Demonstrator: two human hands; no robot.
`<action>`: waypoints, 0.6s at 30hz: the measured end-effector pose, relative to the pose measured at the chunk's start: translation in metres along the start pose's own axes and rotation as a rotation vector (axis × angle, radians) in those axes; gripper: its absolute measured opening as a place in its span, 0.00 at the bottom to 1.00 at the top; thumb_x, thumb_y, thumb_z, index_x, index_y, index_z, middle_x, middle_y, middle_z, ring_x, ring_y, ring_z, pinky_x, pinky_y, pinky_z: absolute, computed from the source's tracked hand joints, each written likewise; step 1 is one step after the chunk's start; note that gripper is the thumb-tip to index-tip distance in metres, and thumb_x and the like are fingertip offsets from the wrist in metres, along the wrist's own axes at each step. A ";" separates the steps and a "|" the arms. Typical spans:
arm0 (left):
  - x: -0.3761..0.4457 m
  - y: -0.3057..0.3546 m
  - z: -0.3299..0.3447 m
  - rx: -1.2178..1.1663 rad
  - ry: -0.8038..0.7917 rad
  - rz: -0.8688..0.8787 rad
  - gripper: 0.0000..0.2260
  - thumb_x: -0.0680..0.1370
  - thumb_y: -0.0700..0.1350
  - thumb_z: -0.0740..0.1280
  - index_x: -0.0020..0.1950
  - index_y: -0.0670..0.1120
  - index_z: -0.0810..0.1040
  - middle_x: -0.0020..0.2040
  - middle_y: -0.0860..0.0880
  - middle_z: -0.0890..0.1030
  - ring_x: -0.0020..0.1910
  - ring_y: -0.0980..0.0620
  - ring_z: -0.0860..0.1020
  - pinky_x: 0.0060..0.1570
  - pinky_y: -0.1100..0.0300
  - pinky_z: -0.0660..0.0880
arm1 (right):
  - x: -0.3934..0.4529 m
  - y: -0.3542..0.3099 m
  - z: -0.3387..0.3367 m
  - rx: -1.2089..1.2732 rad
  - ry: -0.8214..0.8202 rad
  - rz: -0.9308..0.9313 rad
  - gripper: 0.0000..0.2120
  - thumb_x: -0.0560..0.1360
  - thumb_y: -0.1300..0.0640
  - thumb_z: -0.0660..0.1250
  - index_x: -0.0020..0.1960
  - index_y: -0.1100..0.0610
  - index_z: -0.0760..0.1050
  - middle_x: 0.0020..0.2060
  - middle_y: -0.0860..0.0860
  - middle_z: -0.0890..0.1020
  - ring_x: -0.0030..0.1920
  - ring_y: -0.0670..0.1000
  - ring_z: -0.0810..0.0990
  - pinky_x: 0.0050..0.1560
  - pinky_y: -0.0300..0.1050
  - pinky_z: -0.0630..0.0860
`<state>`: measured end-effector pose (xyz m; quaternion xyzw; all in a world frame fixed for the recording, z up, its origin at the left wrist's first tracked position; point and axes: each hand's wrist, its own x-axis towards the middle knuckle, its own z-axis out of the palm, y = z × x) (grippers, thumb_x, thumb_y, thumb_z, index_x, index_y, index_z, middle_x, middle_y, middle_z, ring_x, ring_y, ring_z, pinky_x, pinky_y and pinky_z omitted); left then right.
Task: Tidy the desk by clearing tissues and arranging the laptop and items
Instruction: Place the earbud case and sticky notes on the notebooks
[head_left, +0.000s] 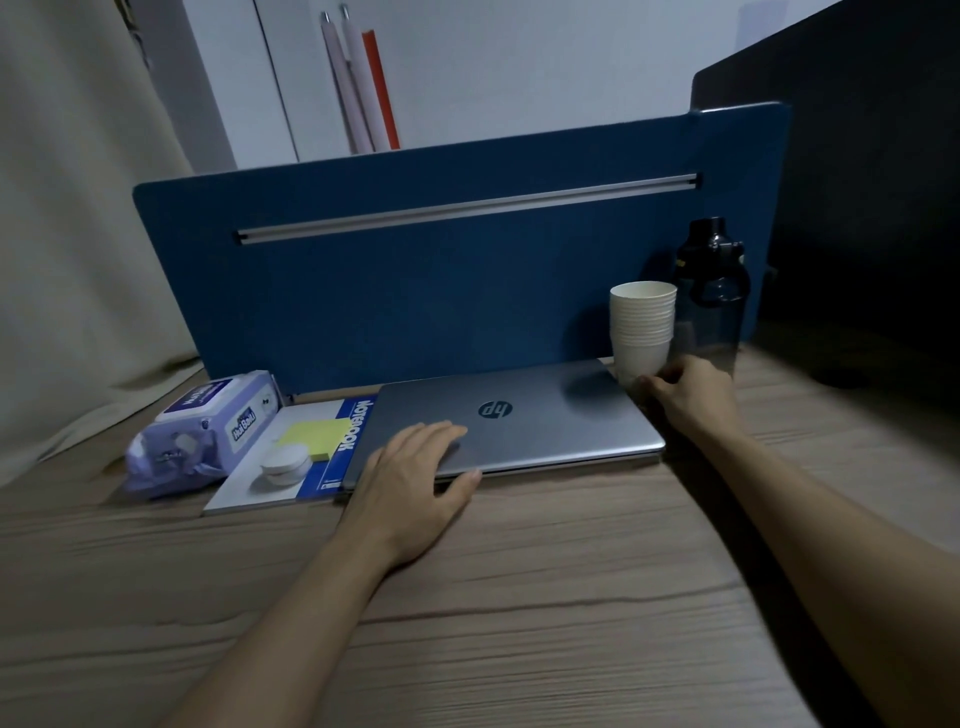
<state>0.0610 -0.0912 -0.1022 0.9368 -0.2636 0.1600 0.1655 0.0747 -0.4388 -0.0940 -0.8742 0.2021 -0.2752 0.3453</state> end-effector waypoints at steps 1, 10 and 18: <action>0.000 0.000 0.000 0.002 -0.004 0.002 0.27 0.78 0.65 0.56 0.75 0.57 0.63 0.75 0.55 0.66 0.75 0.54 0.60 0.72 0.49 0.58 | 0.001 -0.002 0.001 -0.004 0.000 -0.006 0.14 0.76 0.48 0.69 0.50 0.60 0.81 0.45 0.58 0.84 0.47 0.58 0.80 0.47 0.48 0.75; -0.001 -0.002 0.002 0.003 0.002 0.006 0.28 0.76 0.66 0.54 0.74 0.58 0.64 0.74 0.56 0.68 0.75 0.55 0.61 0.71 0.50 0.59 | 0.009 0.000 0.005 0.033 0.003 -0.031 0.12 0.77 0.50 0.67 0.50 0.58 0.81 0.41 0.55 0.82 0.43 0.56 0.78 0.44 0.46 0.71; -0.012 0.008 -0.005 0.003 0.055 0.006 0.22 0.79 0.59 0.60 0.71 0.55 0.70 0.70 0.55 0.74 0.71 0.53 0.68 0.68 0.50 0.64 | -0.039 0.000 -0.014 0.155 -0.083 -0.044 0.06 0.78 0.51 0.66 0.49 0.53 0.78 0.42 0.51 0.81 0.39 0.45 0.78 0.37 0.42 0.69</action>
